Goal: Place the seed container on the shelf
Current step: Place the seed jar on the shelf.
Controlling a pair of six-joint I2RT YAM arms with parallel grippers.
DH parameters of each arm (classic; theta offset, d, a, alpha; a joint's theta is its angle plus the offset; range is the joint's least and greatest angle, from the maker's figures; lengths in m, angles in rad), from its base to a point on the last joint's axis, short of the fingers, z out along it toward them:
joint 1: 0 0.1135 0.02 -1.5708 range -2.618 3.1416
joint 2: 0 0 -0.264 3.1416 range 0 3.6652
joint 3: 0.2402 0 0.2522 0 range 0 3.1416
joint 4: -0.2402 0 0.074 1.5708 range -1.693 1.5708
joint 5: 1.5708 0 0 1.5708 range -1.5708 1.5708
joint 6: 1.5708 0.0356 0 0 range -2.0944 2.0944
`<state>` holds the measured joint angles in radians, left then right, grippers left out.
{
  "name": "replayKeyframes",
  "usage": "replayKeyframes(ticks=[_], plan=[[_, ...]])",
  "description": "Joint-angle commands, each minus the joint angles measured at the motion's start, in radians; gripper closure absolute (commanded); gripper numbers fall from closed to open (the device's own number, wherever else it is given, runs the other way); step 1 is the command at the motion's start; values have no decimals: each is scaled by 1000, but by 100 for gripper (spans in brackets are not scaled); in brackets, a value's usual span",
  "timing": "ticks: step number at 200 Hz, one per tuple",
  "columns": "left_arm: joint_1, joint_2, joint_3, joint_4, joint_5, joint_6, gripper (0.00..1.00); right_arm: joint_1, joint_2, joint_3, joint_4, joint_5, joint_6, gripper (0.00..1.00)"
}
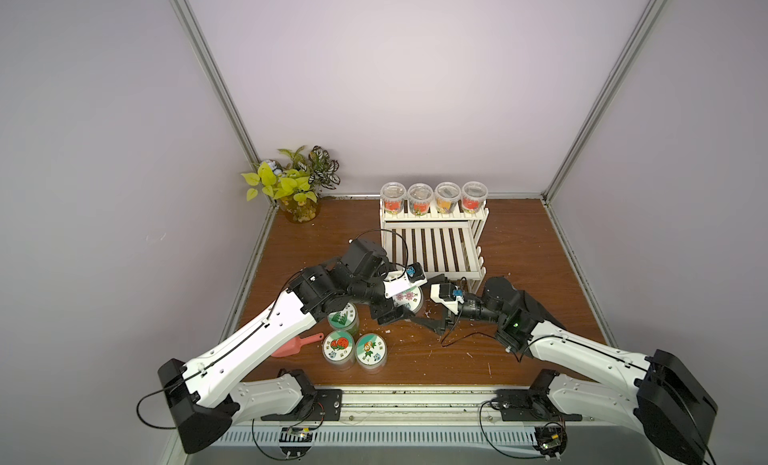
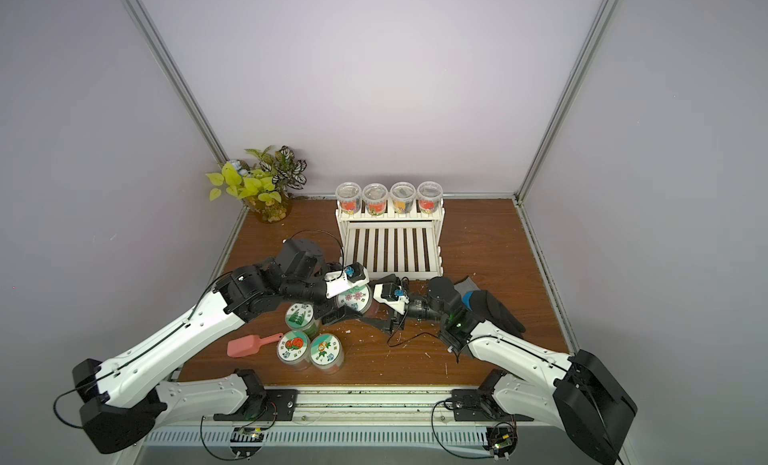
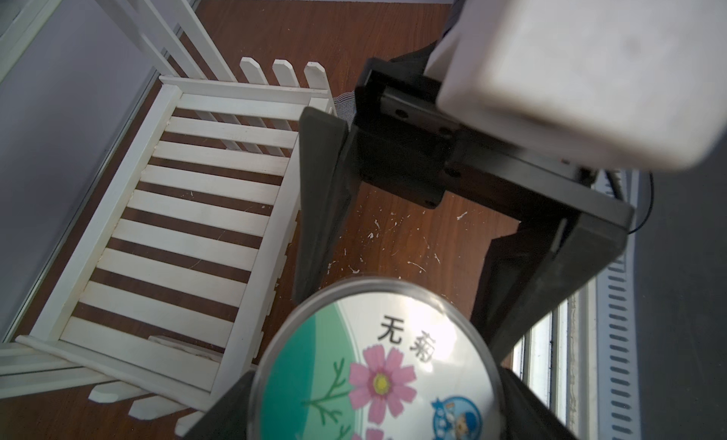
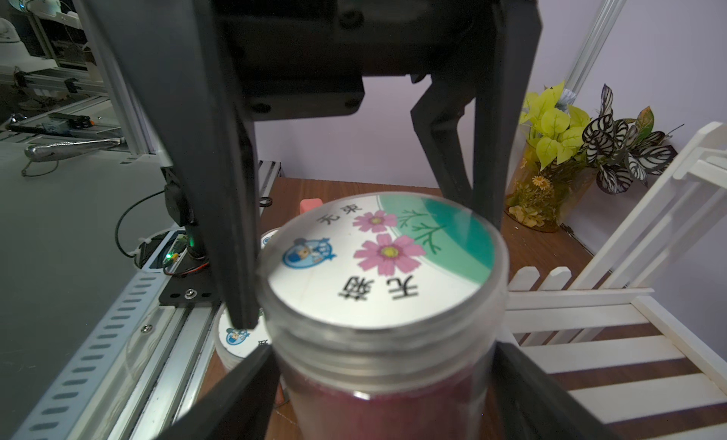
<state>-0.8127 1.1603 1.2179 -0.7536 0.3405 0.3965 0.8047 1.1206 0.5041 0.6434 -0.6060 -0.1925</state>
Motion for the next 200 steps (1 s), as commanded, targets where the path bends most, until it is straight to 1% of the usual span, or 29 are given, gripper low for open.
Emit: replayKeyframes(ticks=[1,66,95,104,118,129,143,160,200], plan=[[7,-10,40,28,33,-1,24,2,4,4,82,-54,44,8],[8,3,60,28,38,-25,23,3,30,22,52,-54,53,7],[8,5,60,28,40,-32,21,3,44,25,82,-66,80,6],[8,7,60,28,40,-34,21,2,48,23,95,-69,86,7],[9,7,58,28,38,-38,20,3,51,25,103,-84,89,11],[7,9,57,28,40,-39,20,3,55,28,107,-95,94,11],[8,13,58,29,45,-39,19,3,59,25,124,-100,104,10],[8,17,62,30,58,-41,19,3,63,23,136,-106,117,7],[8,29,69,30,69,-46,19,4,68,36,117,-112,111,8]])
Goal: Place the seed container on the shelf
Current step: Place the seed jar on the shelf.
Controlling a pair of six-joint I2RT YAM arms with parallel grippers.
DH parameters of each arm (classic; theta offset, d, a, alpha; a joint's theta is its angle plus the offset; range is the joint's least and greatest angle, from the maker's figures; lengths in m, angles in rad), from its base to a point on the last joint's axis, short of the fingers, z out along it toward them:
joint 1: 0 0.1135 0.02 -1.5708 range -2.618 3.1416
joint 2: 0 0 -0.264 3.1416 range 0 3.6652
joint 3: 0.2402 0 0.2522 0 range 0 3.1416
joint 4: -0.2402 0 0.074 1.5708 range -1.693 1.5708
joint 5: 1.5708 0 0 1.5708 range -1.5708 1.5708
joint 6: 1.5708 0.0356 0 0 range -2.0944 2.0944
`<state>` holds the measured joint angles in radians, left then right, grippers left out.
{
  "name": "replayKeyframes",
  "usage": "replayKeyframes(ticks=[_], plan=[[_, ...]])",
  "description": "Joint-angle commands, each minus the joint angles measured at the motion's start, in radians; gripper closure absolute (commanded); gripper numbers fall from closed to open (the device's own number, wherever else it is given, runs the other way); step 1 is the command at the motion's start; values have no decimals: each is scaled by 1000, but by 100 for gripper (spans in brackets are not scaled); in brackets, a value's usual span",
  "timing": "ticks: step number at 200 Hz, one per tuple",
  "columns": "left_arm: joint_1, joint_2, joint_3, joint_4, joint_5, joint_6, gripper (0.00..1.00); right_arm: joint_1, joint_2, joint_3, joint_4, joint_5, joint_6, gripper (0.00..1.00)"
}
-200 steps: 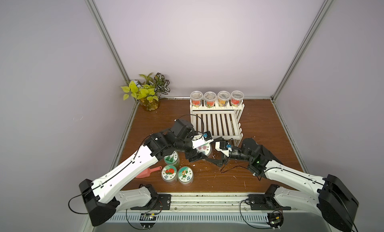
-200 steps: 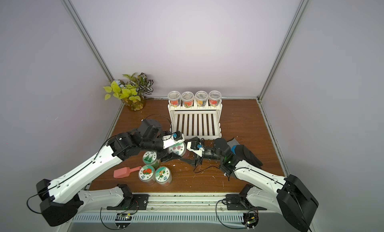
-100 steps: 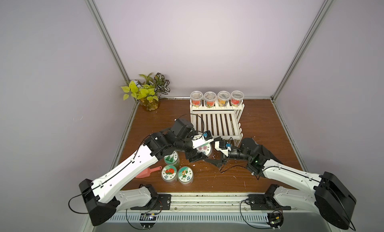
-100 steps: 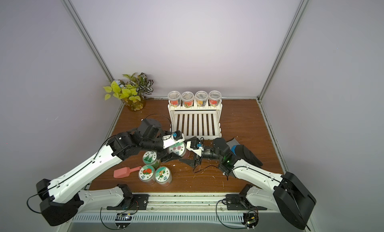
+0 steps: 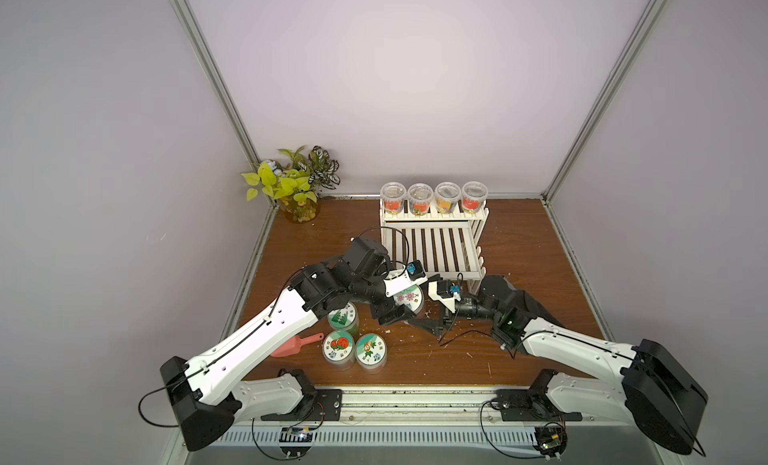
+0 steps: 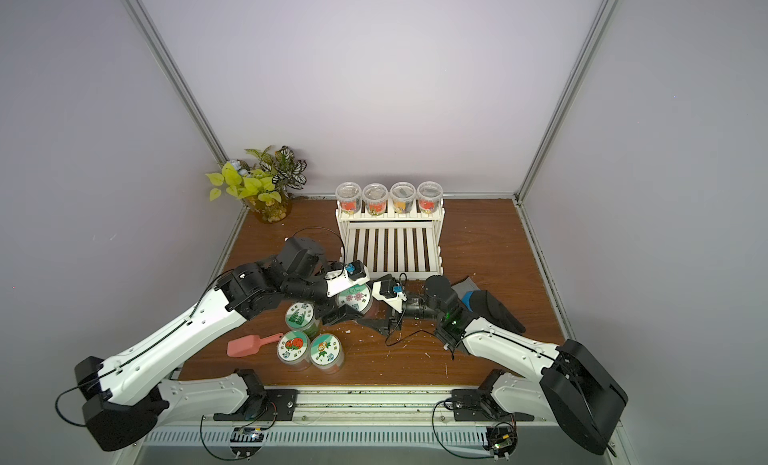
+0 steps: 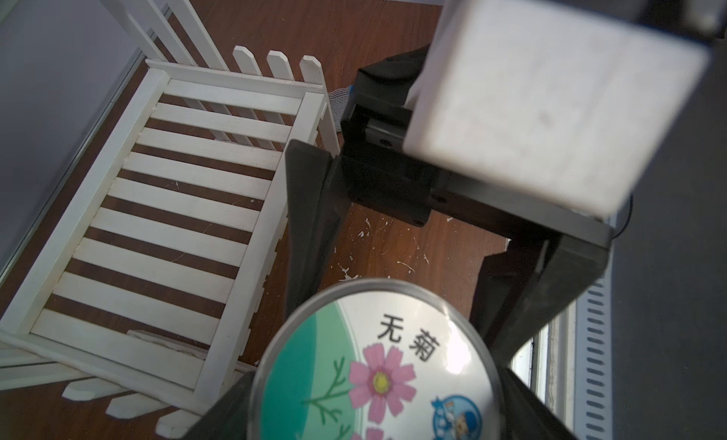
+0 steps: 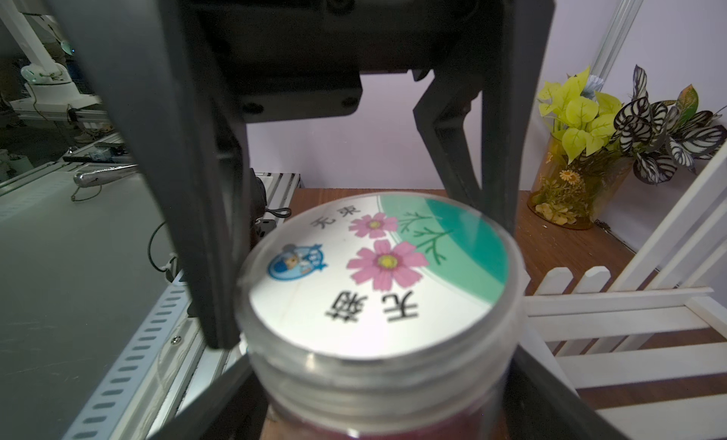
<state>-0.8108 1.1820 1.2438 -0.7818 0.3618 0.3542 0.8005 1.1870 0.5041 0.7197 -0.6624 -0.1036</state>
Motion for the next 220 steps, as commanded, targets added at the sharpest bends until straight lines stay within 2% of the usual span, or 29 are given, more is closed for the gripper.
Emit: replayKeyframes(ticks=[1,40,78,98,144,220], plan=[[7,8,43,58,49,-4,18,7,2,36,39,-55,21,9],[7,22,57,59,36,-20,14,6,9,41,34,-41,28,16],[6,22,56,102,-51,-90,0,8,-22,-13,137,54,72,20],[7,-2,25,161,-80,-131,0,7,-28,-53,216,125,115,20],[37,-139,-128,410,-133,-241,0,7,-69,-121,266,254,161,21],[41,-232,-308,673,-391,-403,0,6,-152,-133,228,389,159,19]])
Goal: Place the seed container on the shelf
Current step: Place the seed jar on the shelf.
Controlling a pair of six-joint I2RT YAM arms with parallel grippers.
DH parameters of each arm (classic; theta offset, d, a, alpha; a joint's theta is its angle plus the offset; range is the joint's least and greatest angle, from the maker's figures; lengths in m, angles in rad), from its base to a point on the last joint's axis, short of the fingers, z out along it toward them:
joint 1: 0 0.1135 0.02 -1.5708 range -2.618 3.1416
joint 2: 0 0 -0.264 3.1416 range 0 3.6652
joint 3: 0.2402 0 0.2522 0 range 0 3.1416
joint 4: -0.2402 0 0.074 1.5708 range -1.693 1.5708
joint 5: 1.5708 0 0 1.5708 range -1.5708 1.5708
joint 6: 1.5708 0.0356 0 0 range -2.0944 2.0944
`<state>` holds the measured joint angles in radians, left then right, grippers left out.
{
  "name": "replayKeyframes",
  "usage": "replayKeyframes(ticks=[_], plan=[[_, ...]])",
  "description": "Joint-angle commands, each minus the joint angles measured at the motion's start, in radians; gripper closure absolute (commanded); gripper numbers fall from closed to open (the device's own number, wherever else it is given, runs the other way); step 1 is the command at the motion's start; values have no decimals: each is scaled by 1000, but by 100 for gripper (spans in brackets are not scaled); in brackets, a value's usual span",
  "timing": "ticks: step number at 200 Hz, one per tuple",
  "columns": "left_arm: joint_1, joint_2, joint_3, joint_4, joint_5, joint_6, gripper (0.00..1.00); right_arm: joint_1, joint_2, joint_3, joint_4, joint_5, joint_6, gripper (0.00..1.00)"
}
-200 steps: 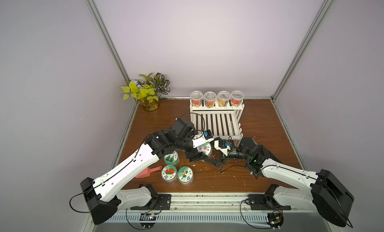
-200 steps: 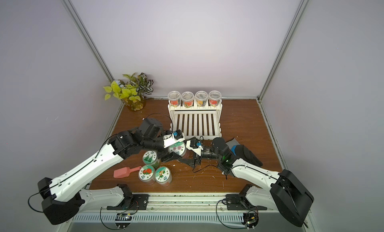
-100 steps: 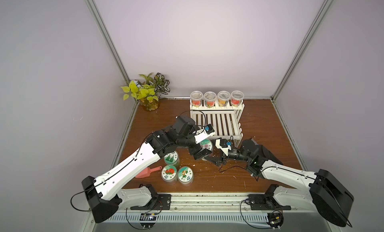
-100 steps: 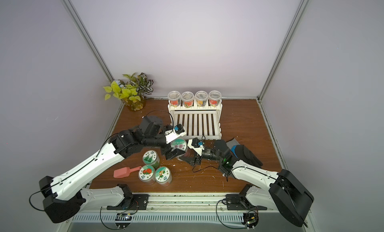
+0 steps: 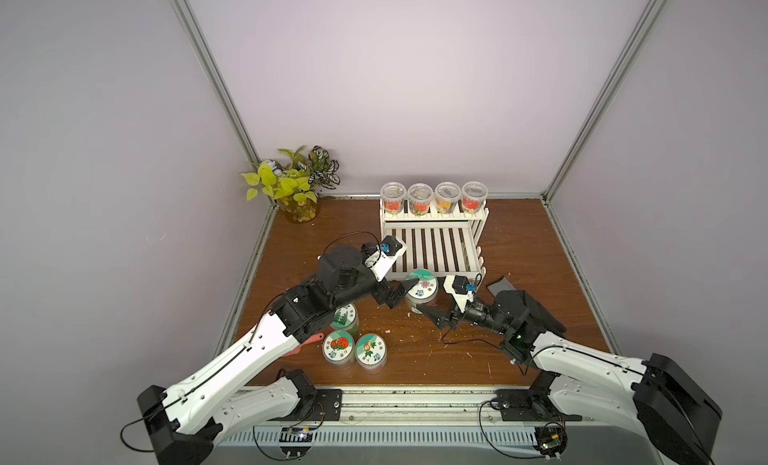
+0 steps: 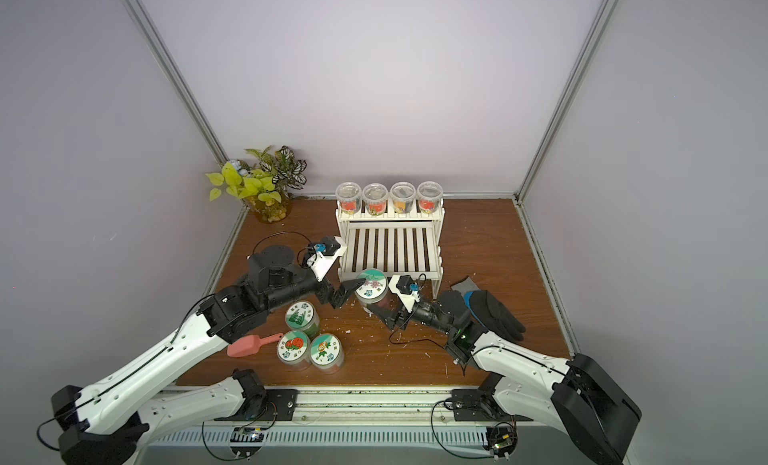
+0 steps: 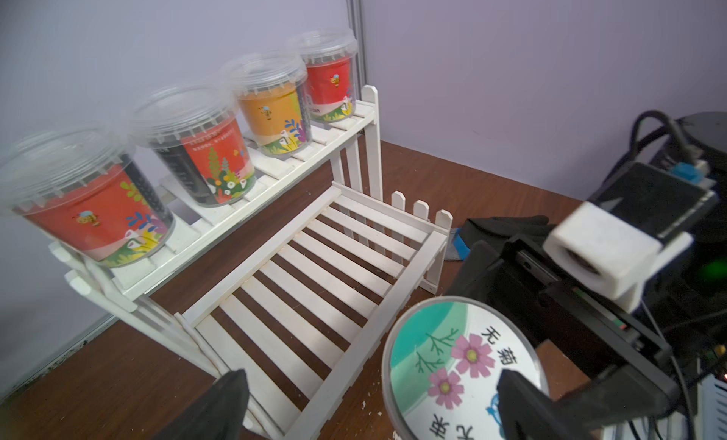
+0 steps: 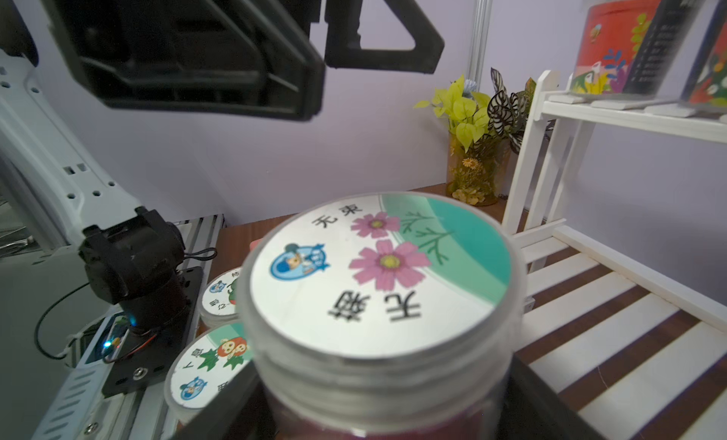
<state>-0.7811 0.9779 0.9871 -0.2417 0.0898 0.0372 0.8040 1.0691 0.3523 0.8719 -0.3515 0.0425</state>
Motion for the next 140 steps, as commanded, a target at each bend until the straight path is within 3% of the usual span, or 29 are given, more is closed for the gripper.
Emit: replayKeyframes(ticks=[1,55,111,140], plan=[[12,-30,-55,136,-121,-89,0,3,-34,19,75,80,13,19],[92,-106,-192,198,-187,-188,1,4,-10,61,53,116,26,19],[358,-271,-390,282,-102,-382,0,8,51,104,108,177,63,21],[404,-251,-432,314,-22,-433,1,16,86,112,151,234,98,21]])
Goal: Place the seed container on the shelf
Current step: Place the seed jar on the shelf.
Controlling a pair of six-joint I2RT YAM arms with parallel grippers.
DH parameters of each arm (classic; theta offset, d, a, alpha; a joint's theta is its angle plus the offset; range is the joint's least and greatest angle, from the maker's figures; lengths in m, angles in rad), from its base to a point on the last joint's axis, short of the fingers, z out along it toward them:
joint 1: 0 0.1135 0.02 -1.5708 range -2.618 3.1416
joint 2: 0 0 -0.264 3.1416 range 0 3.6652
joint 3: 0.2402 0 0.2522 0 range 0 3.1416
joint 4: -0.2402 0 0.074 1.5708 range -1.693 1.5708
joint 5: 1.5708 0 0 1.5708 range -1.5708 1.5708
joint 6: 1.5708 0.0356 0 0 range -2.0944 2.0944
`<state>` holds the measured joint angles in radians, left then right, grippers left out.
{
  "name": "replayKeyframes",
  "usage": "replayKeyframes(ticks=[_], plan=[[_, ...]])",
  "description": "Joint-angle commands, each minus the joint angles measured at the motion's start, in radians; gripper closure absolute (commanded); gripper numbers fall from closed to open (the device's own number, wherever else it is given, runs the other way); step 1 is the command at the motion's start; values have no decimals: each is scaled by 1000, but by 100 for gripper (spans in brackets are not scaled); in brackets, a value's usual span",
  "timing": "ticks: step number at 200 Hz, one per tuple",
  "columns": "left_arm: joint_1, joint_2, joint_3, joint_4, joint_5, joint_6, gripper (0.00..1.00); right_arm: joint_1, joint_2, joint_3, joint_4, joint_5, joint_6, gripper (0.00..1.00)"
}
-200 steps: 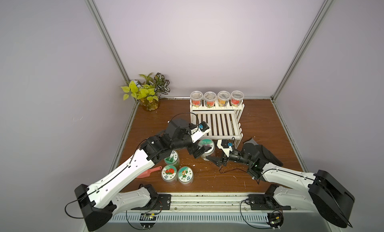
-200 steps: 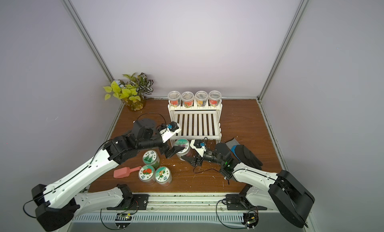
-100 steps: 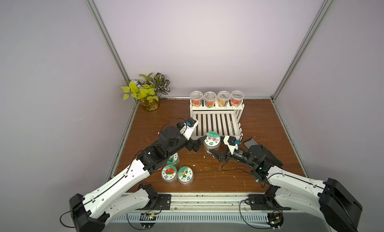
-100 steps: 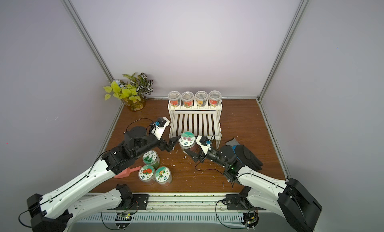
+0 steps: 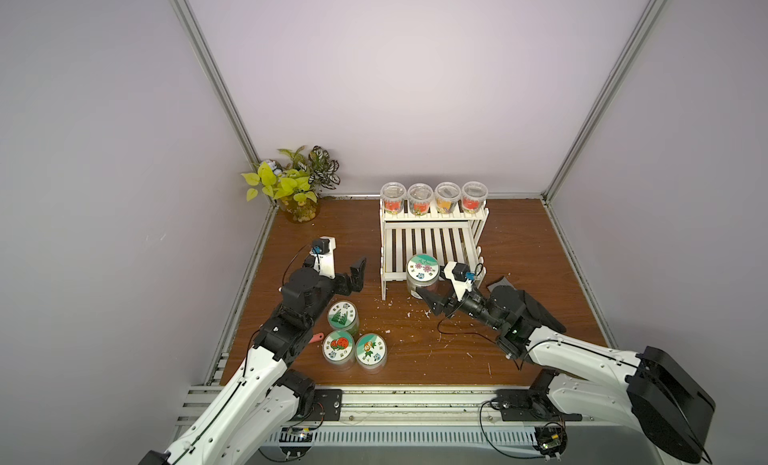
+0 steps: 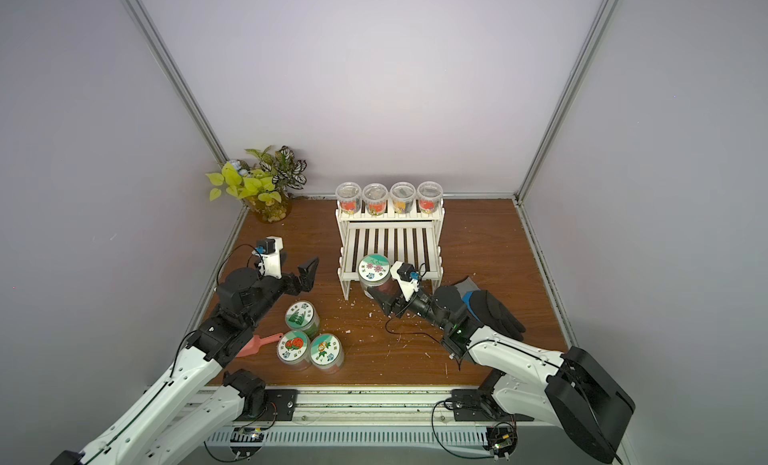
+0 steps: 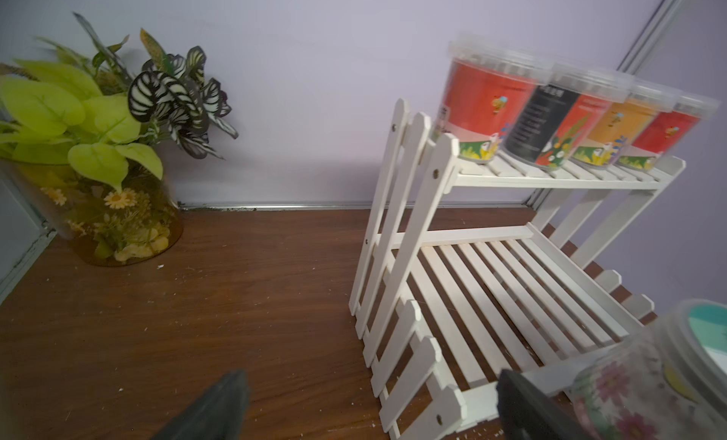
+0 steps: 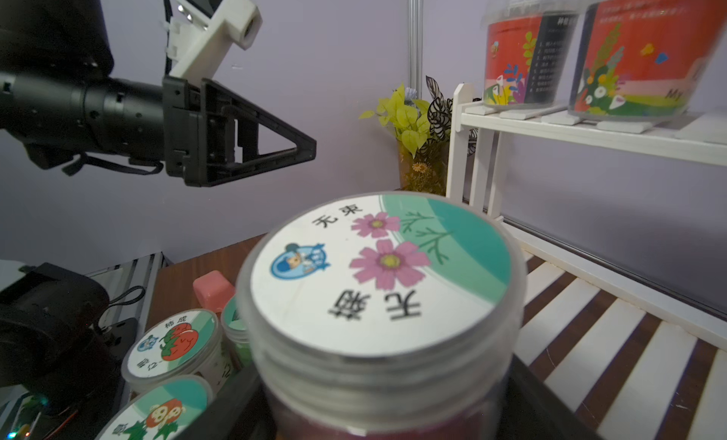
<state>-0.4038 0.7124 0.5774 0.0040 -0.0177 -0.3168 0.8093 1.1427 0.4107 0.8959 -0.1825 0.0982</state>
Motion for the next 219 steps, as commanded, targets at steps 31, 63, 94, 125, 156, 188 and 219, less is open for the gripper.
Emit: replayKeyframes(ticks=[31,63,94,125,156,188,219], plan=[[27,64,-49,126,175,-110,0,23,66,77,153,135,62,21],[26,107,-66,178,230,-141,0,34,135,98,202,228,66,21],[27,124,-67,185,240,-146,0,47,204,148,194,289,61,21],[26,125,-66,179,243,-142,0,58,267,188,198,315,60,21],[26,128,-65,173,254,-139,0,69,320,230,189,336,56,21],[26,125,-64,168,265,-136,0,75,362,267,166,370,49,20],[26,124,-62,160,264,-127,0,74,410,303,155,366,53,20]])
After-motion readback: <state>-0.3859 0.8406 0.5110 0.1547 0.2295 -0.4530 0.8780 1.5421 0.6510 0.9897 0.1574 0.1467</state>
